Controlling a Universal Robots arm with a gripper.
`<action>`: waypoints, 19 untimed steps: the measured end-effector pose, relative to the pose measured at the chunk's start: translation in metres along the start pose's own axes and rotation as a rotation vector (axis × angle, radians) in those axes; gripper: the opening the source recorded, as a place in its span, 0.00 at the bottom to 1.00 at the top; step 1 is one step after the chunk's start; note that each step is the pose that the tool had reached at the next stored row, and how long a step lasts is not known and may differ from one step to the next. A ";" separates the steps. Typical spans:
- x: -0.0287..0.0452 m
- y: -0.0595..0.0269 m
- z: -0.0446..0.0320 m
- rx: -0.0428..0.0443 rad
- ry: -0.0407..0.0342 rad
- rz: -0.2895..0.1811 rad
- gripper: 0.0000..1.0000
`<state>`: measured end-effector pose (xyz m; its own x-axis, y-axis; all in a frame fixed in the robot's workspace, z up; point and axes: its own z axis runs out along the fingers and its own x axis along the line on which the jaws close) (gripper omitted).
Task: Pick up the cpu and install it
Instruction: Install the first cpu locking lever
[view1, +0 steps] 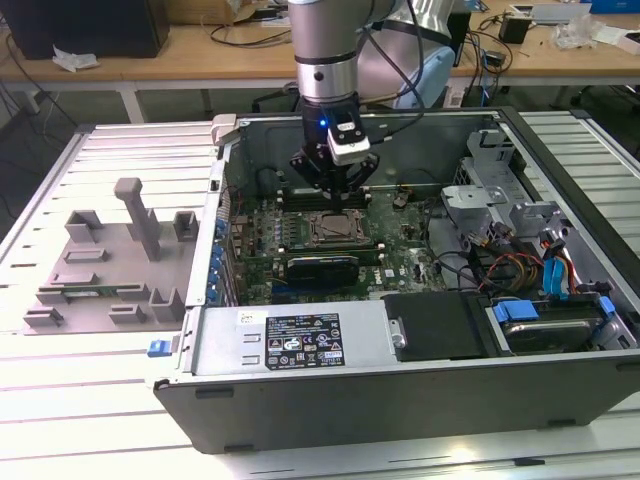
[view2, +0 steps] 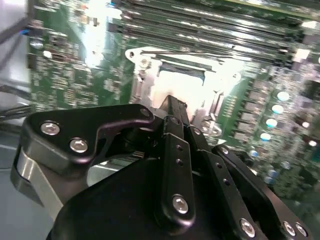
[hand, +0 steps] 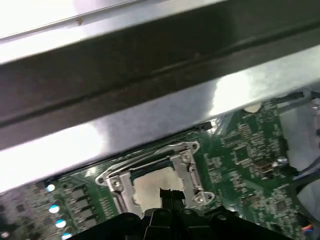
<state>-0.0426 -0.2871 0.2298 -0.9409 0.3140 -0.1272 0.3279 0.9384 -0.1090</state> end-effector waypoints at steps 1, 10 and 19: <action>-0.0006 -0.0008 0.0002 -0.0006 0.0282 -0.003 0.11; -0.0026 -0.0073 0.0013 -0.0519 0.0528 0.000 0.11; -0.0074 -0.0226 0.0035 -0.1310 0.0799 0.005 0.11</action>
<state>-0.0428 -0.3110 0.2297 -0.9446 0.3247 -0.0480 0.3241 0.9458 0.0217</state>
